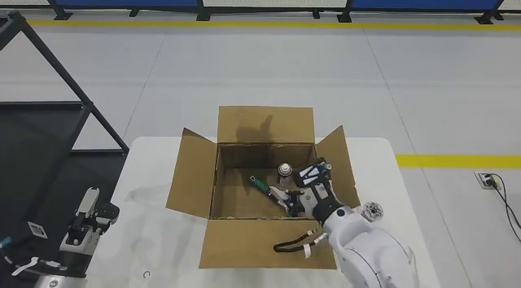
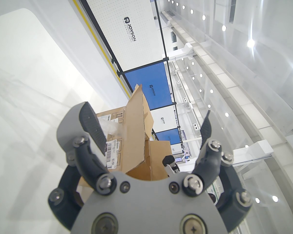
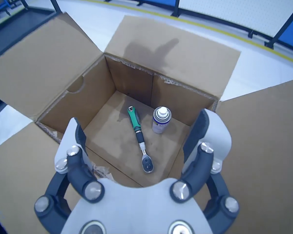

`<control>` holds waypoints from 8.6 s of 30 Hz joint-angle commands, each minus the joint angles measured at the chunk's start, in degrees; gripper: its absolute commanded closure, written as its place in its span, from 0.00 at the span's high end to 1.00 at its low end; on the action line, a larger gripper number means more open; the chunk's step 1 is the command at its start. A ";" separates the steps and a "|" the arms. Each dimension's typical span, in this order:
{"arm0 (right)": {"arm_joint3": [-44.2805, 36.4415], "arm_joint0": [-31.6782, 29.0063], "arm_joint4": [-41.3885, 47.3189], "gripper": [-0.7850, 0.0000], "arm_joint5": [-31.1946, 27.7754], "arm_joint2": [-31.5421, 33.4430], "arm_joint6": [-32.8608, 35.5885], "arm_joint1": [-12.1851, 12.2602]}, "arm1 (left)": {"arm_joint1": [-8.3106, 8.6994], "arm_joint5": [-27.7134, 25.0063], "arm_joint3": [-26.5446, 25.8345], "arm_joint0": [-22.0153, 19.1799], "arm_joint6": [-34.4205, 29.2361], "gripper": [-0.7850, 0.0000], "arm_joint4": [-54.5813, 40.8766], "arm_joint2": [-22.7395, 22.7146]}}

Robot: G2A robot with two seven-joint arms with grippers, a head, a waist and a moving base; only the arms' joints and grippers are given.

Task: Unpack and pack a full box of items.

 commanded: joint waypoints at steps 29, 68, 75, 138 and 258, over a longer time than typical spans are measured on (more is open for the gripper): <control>13.94 -11.63 22.30 1.00 -8.17 30.91 2.48 4.01 | 0.00 0.00 0.00 0.00 0.00 1.00 0.00 0.00; 27.37 -0.72 19.08 0.00 -7.30 24.34 8.70 6.68 | 0.00 0.00 0.00 0.00 0.00 1.00 0.00 0.00; 15.41 -2.05 23.01 0.00 0.11 28.07 7.68 6.94 | 0.00 0.00 0.00 0.00 0.00 1.00 0.00 0.00; 46.73 42.30 30.93 0.00 -1.11 -29.24 16.69 -5.36 | 0.00 0.00 0.00 0.00 0.00 1.00 0.00 0.00; -9.72 1.83 32.84 1.00 -0.13 14.72 5.75 -2.32 | 3.18 -8.18 5.12 -9.53 -25.15 1.00 10.24 3.78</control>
